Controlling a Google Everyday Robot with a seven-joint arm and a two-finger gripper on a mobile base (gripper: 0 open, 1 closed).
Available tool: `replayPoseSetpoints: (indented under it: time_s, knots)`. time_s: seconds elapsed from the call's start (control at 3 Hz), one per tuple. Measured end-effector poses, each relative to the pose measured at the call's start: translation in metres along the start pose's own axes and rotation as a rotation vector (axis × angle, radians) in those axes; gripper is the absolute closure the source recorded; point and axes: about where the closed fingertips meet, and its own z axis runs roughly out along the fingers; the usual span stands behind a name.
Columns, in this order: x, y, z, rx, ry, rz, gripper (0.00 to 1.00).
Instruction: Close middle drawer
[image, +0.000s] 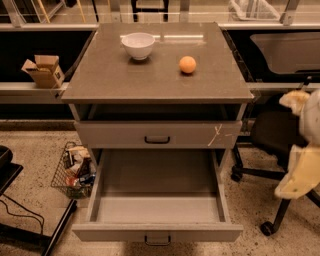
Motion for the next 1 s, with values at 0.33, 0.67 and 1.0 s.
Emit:
replayPoseSetpoints:
  time_s: [0.33,0.67,1.0]
  knots:
    - [0.032,0.04,0.045,0.004,-0.066,0.022,0.0]
    - [0.08,0.089,0.139,-0.025,-0.055,0.064,0.0]
    - [0.107,0.1,0.19,-0.013,-0.011,0.092,0.0]
